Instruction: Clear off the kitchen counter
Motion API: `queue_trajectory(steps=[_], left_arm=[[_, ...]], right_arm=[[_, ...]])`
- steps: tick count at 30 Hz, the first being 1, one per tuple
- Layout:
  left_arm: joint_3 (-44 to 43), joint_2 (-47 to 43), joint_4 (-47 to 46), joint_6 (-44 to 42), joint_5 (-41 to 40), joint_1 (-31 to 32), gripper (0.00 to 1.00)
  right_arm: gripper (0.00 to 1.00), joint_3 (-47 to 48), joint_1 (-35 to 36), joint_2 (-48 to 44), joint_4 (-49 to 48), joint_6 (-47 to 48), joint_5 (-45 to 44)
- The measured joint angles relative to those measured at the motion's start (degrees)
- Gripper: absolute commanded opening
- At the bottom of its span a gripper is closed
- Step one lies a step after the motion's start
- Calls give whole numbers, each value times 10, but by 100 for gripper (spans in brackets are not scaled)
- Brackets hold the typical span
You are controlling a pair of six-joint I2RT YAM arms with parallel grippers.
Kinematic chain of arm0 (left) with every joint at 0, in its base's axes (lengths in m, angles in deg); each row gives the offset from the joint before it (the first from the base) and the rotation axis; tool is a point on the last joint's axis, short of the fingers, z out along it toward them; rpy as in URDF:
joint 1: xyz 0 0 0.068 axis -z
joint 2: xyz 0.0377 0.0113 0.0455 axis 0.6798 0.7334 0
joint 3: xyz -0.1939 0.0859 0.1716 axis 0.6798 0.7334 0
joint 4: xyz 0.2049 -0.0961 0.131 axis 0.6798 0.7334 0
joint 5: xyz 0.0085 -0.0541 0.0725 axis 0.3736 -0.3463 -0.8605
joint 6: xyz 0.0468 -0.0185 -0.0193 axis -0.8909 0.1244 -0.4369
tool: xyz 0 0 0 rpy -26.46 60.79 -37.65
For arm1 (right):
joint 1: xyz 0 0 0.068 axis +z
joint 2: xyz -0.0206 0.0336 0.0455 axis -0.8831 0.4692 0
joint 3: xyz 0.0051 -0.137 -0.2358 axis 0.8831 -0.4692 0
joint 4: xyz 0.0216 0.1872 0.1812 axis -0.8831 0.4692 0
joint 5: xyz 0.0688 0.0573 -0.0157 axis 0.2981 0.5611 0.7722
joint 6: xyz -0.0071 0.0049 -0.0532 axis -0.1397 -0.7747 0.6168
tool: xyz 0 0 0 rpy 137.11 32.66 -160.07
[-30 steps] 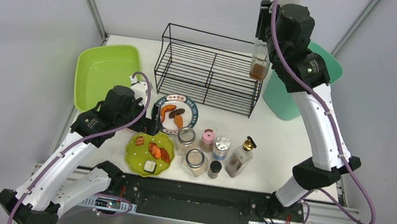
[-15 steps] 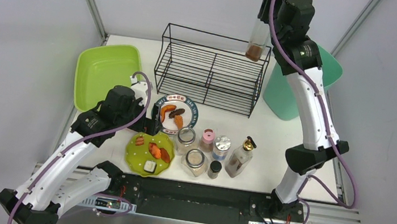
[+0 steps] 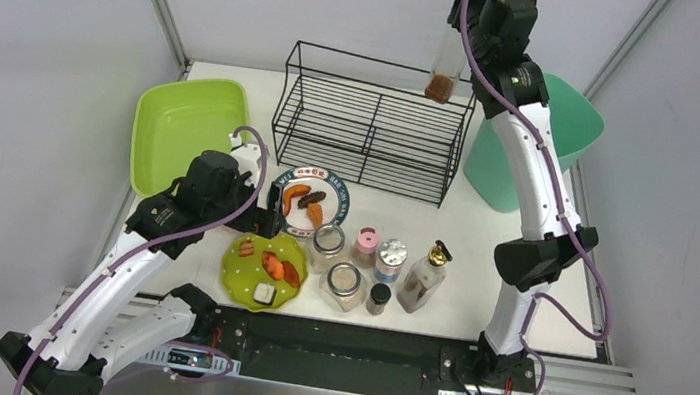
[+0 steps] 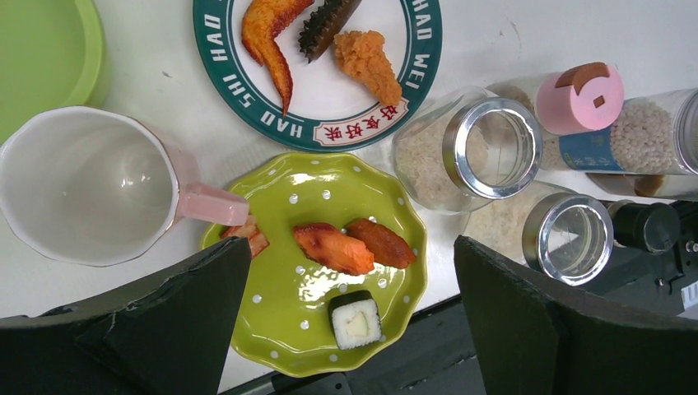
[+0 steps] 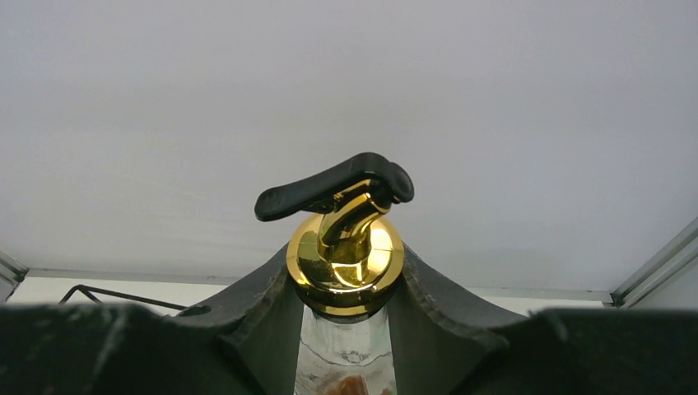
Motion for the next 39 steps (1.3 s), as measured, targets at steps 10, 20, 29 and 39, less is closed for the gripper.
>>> queue_trajectory(steps=[10, 20, 29, 39], left_arm=[[0, 0, 0, 0, -7, 0, 100], [0, 0, 0, 0, -7, 0, 100], [0, 7, 0, 0, -7, 0, 100], [0, 7, 0, 0, -7, 0, 100]], right_arm=[[0, 17, -19, 21, -14, -13, 11], [0, 29, -53, 45, -38, -47, 17], [0, 38, -57, 55, -44, -57, 20], [0, 38, -61, 74, -66, -57, 19]])
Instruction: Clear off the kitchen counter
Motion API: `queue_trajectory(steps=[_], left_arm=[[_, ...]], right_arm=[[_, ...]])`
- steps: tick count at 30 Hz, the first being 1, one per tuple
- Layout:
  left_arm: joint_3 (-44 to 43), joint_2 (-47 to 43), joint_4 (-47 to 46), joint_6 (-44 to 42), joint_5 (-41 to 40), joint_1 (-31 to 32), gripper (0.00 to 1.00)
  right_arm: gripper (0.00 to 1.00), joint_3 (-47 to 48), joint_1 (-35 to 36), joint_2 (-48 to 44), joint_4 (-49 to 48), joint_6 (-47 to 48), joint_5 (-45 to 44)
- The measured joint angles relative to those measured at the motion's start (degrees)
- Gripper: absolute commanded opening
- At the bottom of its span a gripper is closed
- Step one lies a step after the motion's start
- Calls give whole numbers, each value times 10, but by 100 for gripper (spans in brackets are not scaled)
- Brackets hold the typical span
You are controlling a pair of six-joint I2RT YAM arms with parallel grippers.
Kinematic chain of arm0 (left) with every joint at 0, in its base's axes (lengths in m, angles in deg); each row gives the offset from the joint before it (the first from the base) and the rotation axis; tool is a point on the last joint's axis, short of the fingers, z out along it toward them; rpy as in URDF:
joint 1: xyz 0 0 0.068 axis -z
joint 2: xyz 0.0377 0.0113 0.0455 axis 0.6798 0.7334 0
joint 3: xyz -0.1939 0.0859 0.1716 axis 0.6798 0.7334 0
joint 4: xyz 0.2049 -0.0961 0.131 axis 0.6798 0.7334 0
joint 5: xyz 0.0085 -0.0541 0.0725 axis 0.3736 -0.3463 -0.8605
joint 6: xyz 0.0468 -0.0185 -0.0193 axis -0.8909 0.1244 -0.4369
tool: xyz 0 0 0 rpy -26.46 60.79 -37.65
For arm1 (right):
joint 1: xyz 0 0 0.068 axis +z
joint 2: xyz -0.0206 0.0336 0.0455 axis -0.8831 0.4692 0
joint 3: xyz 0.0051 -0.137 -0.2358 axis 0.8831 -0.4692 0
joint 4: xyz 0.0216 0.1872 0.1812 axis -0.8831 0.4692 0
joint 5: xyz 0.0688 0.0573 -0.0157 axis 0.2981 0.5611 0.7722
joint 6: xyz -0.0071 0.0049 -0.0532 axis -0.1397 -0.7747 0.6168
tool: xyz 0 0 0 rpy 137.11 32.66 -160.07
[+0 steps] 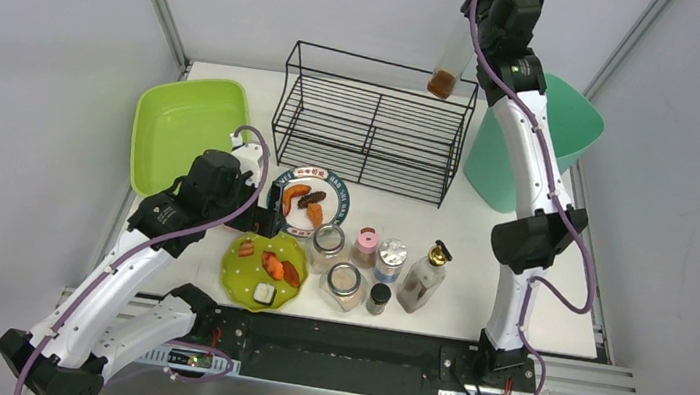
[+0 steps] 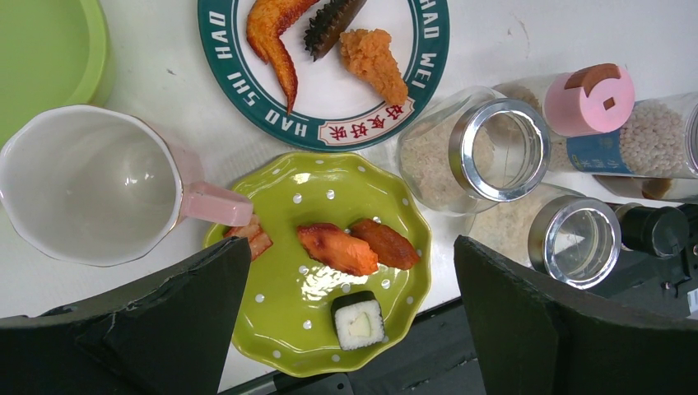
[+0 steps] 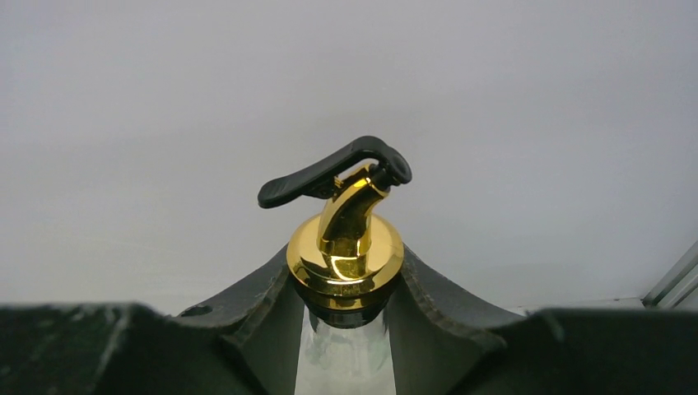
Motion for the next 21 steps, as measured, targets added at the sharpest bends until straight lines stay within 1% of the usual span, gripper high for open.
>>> queue_trajectory(steps=[8, 11, 14, 17, 21], left_arm=[[0, 0, 0, 0, 0, 0, 100], [0, 0, 0, 0, 0, 0, 100], [0, 0, 0, 0, 0, 0, 100], [0, 0, 0, 0, -1, 0, 100], [0, 0, 0, 0, -2, 0, 100]], right_arm=[[0, -3, -5, 12, 14, 0, 7], [0, -24, -5, 7, 9, 0, 19], [0, -72, -5, -8, 5, 4, 44], [0, -150, -5, -34, 2, 14, 81], [0, -192, -8, -49, -22, 27, 123]])
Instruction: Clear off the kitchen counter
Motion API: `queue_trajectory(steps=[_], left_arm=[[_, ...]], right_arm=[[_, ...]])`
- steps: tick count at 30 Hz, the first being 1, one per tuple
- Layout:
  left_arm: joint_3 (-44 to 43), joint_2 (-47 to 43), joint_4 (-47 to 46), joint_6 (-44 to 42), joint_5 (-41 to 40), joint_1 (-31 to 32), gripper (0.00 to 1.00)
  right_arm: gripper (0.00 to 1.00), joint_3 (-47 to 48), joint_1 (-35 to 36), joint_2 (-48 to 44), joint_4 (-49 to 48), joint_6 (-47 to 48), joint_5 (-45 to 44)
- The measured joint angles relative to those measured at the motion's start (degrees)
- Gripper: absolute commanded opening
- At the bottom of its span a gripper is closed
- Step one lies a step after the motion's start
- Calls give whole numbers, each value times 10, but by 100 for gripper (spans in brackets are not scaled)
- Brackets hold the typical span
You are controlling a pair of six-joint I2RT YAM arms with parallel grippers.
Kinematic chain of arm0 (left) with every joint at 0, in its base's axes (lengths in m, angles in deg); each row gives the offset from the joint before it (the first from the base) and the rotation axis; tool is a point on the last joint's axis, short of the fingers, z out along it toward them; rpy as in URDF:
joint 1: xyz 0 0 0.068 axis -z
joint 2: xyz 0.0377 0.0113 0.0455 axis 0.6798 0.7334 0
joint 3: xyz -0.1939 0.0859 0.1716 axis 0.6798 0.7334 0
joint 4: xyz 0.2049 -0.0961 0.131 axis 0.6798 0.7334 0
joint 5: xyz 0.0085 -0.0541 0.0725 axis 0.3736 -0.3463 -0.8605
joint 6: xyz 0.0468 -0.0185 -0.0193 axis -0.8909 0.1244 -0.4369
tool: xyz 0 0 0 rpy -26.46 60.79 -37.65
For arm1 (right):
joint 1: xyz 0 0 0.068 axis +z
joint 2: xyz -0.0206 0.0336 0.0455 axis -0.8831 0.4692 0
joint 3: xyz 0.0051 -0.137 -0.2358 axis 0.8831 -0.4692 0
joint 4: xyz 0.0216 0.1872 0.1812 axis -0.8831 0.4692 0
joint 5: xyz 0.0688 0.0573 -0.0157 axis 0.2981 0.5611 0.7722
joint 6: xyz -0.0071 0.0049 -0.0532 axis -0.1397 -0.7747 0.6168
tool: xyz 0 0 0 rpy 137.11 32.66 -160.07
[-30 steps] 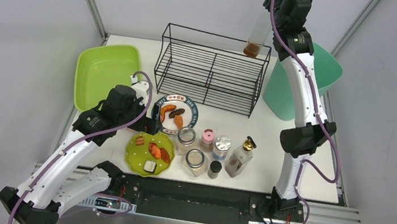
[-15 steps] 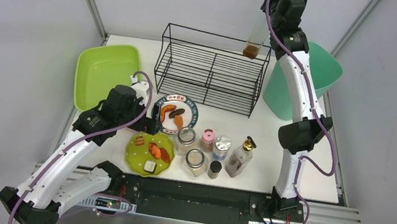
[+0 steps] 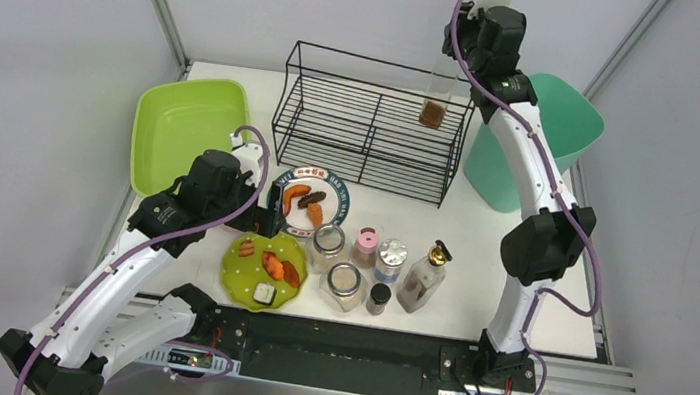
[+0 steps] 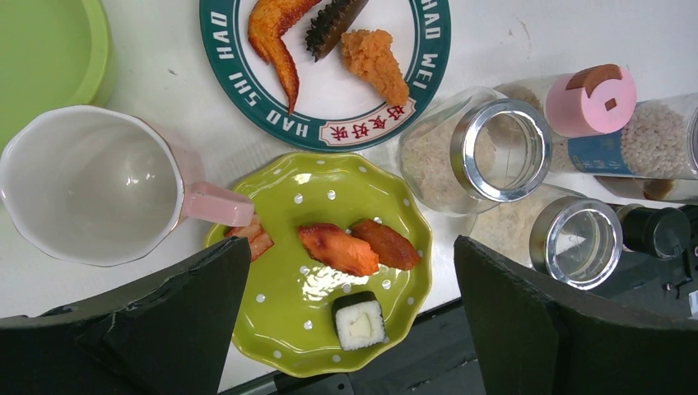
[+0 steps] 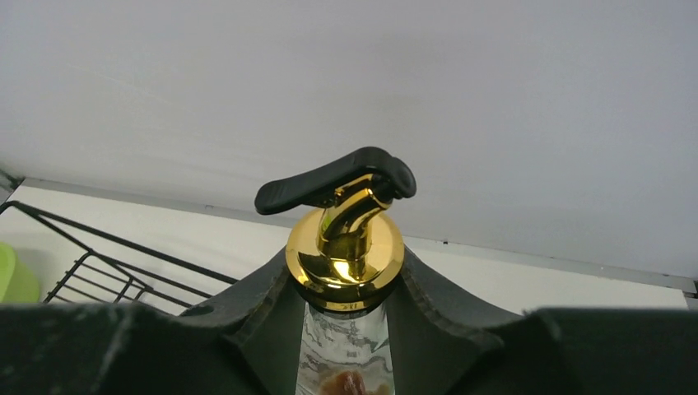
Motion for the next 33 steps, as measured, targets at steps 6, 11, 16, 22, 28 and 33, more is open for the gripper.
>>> queue_trajectory(steps=[6, 11, 16, 22, 28, 33], left_arm=[[0, -2, 0, 0, 0, 0, 100], [0, -4, 0, 0, 0, 0, 100], [0, -4, 0, 0, 0, 0, 100], [0, -4, 0, 0, 0, 0, 100], [0, -4, 0, 0, 0, 0, 100], [0, -4, 0, 0, -1, 0, 100]], right_arm=[[0, -27, -6, -25, 1, 6, 41], [0, -51, -13, -40, -5, 8, 55], [0, -73, -20, -57, -9, 14, 71], [19, -112, -23, -83, -27, 23, 91], [65, -133, -24, -96, -44, 23, 102], [83, -144, -24, -120, -54, 17, 101]])
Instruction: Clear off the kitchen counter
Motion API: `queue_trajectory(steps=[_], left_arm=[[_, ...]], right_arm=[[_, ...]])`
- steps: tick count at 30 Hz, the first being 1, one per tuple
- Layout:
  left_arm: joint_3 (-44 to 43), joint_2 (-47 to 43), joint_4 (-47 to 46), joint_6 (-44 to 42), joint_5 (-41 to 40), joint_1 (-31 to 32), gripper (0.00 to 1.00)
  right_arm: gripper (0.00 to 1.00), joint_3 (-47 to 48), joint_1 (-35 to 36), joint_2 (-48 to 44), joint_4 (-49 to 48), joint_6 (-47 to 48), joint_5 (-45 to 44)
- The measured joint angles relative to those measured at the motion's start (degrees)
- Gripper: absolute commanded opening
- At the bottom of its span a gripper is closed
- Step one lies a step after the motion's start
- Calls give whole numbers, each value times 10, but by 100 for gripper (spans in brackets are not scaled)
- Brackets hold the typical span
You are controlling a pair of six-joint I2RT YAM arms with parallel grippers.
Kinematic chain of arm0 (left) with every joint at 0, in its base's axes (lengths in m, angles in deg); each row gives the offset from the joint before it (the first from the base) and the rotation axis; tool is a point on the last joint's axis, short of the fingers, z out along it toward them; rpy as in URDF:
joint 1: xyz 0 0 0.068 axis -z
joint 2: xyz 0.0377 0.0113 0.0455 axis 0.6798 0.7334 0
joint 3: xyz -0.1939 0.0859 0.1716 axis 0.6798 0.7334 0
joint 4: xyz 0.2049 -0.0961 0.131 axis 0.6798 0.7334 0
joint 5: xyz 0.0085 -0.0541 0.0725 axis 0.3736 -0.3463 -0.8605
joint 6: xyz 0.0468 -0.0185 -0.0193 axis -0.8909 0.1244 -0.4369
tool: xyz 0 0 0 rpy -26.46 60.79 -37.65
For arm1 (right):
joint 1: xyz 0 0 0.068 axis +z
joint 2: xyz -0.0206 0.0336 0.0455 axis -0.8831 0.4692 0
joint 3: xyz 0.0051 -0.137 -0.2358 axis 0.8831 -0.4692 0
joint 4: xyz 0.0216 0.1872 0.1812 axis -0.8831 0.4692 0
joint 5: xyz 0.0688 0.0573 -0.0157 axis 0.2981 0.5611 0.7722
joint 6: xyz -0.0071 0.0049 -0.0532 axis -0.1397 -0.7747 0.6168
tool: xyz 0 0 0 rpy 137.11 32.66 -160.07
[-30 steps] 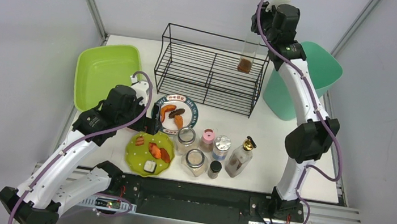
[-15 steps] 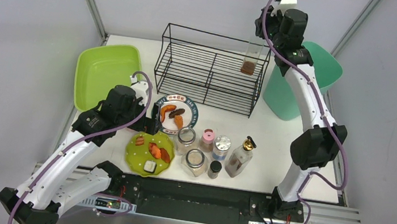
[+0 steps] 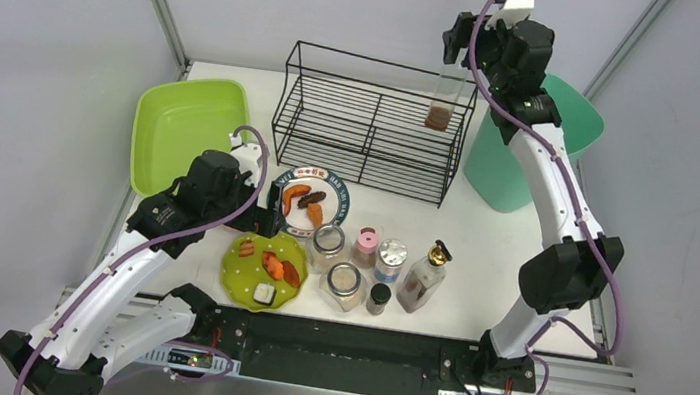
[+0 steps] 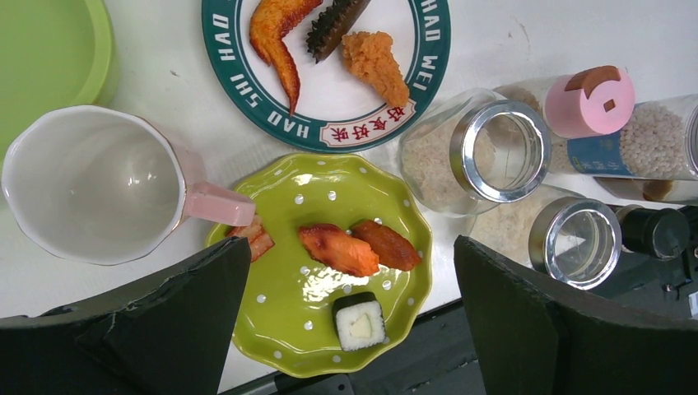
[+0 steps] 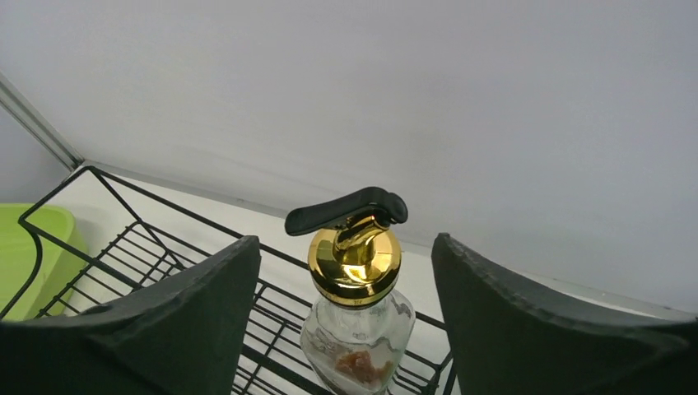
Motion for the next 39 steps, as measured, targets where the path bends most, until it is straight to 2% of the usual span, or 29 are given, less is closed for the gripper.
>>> queue_trajectory(steps=[6, 12, 16, 22, 25, 29, 39], left_arm=[[0, 0, 0, 0, -5, 0, 100], [0, -3, 0, 0, -14, 0, 100], [0, -11, 0, 0, -14, 0, 100], [0, -17, 0, 0, -14, 0, 100], [0, -18, 0, 0, -14, 0, 100], [0, -19, 0, 0, -14, 0, 100], [0, -19, 0, 0, -14, 0, 100]], right_arm=[[86, -21, 0, -44, -5, 0, -5], [99, -103, 3, -136, 3, -22, -44], [99, -159, 3, -212, 35, -64, -85], [99, -315, 3, -386, 57, -135, -109], [99, -376, 4, -473, 70, -161, -97], [99, -409, 4, -555, 117, -182, -65], [96, -388, 5, -651, 328, -202, 82]])
